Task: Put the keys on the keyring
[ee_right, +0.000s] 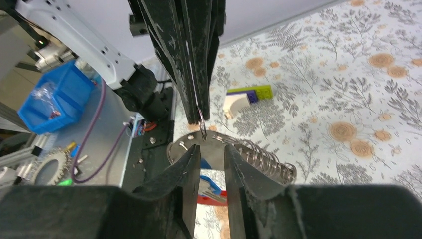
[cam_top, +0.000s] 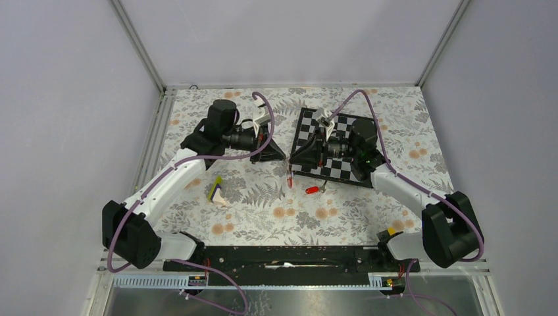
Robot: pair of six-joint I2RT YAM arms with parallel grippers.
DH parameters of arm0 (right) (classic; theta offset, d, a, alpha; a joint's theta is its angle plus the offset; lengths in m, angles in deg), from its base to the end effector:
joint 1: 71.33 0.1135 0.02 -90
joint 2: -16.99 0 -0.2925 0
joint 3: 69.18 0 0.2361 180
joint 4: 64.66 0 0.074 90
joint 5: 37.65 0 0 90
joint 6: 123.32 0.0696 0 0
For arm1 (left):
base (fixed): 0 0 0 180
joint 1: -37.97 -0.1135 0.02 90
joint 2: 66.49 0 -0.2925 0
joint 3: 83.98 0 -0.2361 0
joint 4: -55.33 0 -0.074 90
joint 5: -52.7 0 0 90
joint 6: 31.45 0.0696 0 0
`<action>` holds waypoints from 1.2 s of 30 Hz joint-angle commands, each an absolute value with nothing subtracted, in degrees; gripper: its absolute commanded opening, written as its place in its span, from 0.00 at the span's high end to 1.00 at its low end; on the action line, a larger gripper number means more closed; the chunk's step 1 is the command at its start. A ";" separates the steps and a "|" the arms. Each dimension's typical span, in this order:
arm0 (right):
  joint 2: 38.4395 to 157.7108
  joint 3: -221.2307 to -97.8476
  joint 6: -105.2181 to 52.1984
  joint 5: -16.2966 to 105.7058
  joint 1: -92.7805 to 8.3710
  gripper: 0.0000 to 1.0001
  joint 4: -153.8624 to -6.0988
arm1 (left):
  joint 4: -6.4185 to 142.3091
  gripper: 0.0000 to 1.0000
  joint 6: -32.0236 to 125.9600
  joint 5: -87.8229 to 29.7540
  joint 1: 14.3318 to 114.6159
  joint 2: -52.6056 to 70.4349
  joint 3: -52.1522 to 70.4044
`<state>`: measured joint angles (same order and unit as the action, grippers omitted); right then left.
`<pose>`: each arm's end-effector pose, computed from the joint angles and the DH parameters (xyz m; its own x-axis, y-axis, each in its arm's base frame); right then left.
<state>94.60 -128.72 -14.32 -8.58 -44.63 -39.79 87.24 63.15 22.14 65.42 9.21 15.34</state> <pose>0.2306 0.1841 0.3387 -0.2235 0.0647 -0.9726 -0.9740 0.0244 0.2254 0.2213 -0.1825 0.3679 -0.3272 0.2159 -0.9200 0.9449 0.0802 -0.3172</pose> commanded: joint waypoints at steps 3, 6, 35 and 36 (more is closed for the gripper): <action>90.58 -132.04 -31.22 -7.68 -44.96 0.64 -54.89 | 89.11 1.00 69.17 19.10 66.95 7.61 14.08; 90.15 -132.42 -32.41 -8.48 -44.96 0.62 -56.29 | 90.45 1.00 71.44 16.89 68.25 7.60 14.00; 91.69 -133.26 -32.22 -9.75 -43.01 0.67 -56.17 | 92.08 1.00 73.23 14.38 70.92 8.70 13.53; 91.83 -133.26 -32.11 -9.79 -42.89 0.68 -56.02 | 92.08 1.00 73.25 14.46 70.93 8.74 13.55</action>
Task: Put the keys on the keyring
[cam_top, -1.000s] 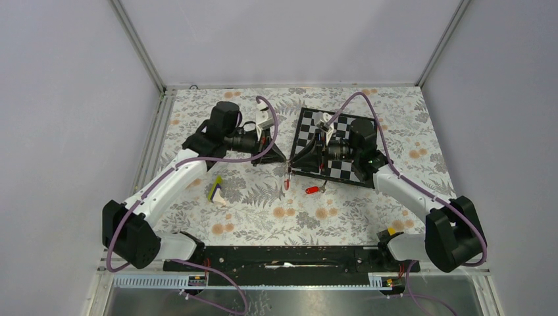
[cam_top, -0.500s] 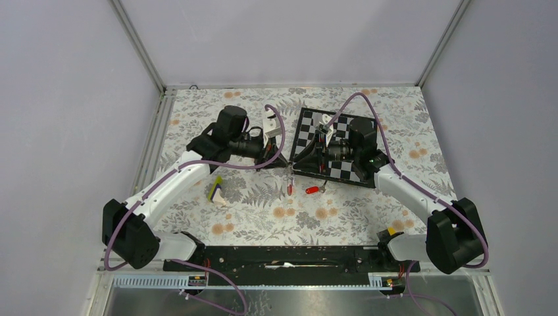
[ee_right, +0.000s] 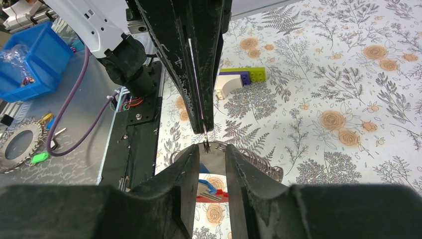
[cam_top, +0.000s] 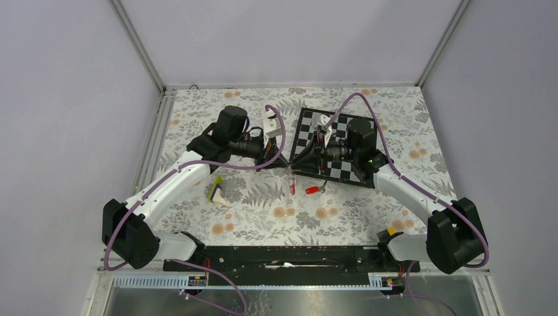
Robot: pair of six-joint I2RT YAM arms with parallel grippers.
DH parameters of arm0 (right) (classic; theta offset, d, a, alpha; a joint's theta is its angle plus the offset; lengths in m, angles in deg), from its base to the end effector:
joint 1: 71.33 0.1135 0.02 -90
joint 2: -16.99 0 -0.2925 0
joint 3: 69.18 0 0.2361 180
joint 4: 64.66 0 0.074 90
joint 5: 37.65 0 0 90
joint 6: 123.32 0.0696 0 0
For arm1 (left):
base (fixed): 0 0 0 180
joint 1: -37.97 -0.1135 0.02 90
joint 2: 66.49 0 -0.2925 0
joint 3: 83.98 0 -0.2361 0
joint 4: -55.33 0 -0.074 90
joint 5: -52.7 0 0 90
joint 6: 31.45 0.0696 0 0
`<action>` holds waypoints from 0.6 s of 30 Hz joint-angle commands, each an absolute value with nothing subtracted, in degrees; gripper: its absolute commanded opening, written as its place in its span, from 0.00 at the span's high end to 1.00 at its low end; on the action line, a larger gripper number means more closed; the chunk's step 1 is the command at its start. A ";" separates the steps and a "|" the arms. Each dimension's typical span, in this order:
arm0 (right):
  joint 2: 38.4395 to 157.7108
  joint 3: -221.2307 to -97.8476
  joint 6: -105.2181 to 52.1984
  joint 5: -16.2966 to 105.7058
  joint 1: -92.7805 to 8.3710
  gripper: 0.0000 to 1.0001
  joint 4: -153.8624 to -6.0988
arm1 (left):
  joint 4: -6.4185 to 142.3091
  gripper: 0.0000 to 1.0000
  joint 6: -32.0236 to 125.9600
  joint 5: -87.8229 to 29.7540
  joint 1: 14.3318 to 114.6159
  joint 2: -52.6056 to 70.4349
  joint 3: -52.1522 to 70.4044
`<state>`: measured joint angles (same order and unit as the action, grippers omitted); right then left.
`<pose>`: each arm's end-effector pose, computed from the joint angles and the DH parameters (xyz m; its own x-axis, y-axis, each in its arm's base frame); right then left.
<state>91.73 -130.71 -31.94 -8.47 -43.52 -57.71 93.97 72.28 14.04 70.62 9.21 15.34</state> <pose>0.2194 0.1845 0.3300 -0.1204 -0.0502 -0.9915 -0.9925 0.0276 0.1191 0.2071 -0.1972 0.3523 -0.2435 0.3321 -0.9113 0.9698 0.0994 -0.2229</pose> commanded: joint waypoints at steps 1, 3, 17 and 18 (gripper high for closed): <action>91.89 -133.22 -32.05 -9.79 -42.84 0.68 -55.93 | 92.03 1.00 73.23 14.53 71.00 8.82 13.53; 91.92 -133.15 -31.95 -9.88 -42.70 0.72 -55.76 | 92.10 1.00 73.28 14.50 71.02 8.91 13.56; 92.17 -132.20 -27.79 -9.59 -42.53 1.00 -51.47 | 91.88 0.91 72.94 16.03 70.91 8.89 13.52; 92.19 -132.02 -26.67 -9.58 -42.58 1.00 -50.11 | 91.60 0.89 72.72 16.44 70.91 8.84 13.73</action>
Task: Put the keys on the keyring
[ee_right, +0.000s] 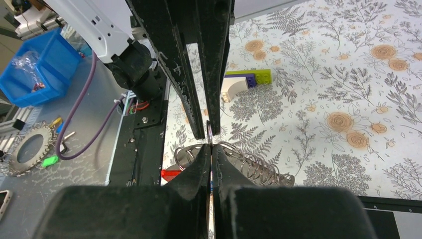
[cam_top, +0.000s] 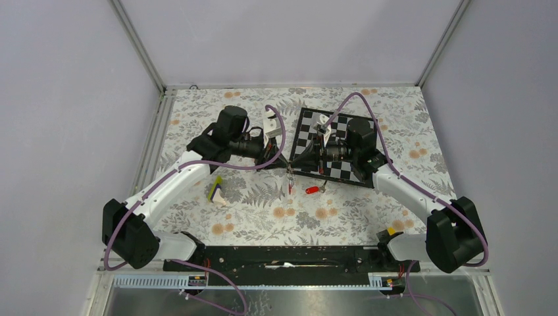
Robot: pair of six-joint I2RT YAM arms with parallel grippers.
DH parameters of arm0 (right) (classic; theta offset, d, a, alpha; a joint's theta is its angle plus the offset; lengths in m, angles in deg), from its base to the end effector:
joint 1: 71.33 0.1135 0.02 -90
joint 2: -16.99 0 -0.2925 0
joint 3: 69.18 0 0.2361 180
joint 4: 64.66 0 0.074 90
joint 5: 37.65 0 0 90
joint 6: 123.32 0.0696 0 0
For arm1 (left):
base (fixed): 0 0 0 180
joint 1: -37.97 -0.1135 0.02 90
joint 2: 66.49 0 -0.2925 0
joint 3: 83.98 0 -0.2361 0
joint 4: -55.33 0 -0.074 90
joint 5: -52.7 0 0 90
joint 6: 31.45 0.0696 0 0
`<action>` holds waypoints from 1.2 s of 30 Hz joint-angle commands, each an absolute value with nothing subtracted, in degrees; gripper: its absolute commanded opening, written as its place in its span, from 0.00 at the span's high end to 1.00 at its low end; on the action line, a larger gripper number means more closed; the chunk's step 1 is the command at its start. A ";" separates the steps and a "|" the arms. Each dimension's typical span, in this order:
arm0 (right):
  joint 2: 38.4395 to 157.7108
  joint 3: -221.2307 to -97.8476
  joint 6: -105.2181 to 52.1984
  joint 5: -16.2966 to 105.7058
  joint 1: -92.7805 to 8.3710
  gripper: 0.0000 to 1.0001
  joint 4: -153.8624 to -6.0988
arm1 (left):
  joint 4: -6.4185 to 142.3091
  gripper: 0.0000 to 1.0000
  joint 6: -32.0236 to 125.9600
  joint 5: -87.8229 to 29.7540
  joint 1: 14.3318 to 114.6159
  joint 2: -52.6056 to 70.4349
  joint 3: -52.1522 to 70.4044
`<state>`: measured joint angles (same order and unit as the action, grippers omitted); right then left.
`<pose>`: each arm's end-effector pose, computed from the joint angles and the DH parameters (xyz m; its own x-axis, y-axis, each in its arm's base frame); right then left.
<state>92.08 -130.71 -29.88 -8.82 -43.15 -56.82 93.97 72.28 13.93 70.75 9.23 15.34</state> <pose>0.2191 0.1866 0.3301 -0.1475 -0.0462 -0.9880 -0.9890 0.0162 0.1469 0.2068 -0.1977 0.3522 -0.2430 0.3332 -0.9110 0.9699 0.0989 -0.2225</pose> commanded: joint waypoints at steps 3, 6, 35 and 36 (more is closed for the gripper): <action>92.51 -131.88 -24.48 -9.77 -42.59 1.00 -47.95 | 90.79 0.84 72.10 17.12 70.85 8.83 14.29; 92.62 -131.77 -24.15 -9.79 -42.60 1.00 -47.66 | 90.77 0.84 72.09 17.20 70.77 8.79 14.27; 90.63 -132.62 -32.81 -6.73 -44.05 0.69 -57.80 | 92.22 1.00 73.72 13.36 69.70 7.60 14.50; 89.87 -133.24 -35.38 -5.82 -44.59 0.61 -60.26 | 92.67 1.00 74.62 12.59 69.70 7.38 14.53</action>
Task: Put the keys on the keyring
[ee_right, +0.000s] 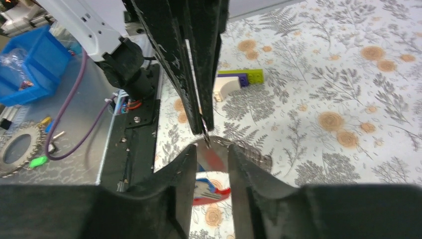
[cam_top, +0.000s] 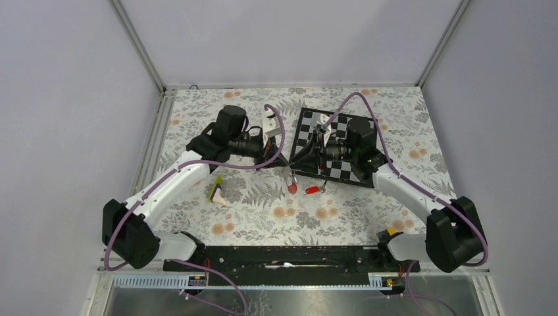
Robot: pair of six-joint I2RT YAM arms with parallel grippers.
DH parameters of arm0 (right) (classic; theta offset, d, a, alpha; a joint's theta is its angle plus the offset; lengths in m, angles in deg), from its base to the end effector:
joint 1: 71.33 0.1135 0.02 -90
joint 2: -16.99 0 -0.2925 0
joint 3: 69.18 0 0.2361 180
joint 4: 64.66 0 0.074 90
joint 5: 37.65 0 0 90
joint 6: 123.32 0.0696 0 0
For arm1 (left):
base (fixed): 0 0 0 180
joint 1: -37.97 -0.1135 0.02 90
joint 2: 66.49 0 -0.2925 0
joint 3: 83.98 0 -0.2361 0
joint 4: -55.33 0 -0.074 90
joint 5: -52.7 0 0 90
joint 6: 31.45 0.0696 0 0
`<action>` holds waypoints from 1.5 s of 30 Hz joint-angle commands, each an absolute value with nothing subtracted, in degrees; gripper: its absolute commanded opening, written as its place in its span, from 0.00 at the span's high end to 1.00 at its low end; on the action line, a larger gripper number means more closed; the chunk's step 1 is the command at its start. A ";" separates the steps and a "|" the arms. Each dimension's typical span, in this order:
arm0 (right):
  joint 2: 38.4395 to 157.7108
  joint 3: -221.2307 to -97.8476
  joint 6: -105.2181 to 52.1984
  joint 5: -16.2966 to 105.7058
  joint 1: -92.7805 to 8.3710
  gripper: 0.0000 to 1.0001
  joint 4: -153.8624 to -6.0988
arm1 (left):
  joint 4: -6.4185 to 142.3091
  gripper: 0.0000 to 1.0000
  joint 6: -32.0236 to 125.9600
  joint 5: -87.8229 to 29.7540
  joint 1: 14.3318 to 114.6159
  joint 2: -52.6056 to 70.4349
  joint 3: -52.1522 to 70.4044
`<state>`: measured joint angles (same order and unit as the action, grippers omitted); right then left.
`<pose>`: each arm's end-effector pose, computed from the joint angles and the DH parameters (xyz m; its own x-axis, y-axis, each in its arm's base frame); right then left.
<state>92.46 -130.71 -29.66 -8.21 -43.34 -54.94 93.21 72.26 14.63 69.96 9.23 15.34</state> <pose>0.2220 0.1867 0.3318 -0.1285 -0.0328 -0.9912 -0.9914 0.0286 0.1276 0.2095 -0.1954 0.3538 -0.2375 0.3207 -0.9169 0.9711 0.0997 -0.2167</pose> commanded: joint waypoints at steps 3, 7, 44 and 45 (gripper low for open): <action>87.51 -134.80 -42.23 -1.42 -45.77 0.37 -70.62 | 93.15 1.00 76.81 10.57 69.70 6.36 15.44; 84.37 -135.95 -52.21 6.82 -46.10 0.23 -83.54 | 92.84 1.00 77.55 5.60 69.70 5.13 16.33; 107.87 -136.85 -65.04 27.74 -44.55 0.45 -102.16 | 101.78 1.00 78.68 2.23 69.51 1.30 16.07; 108.29 -136.97 -65.02 27.81 -44.41 0.47 -102.23 | 101.78 1.00 78.66 2.30 69.52 1.40 16.15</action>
<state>106.71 -134.51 -64.42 26.06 -45.46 -102.83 104.05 78.12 0.70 69.79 1.87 16.98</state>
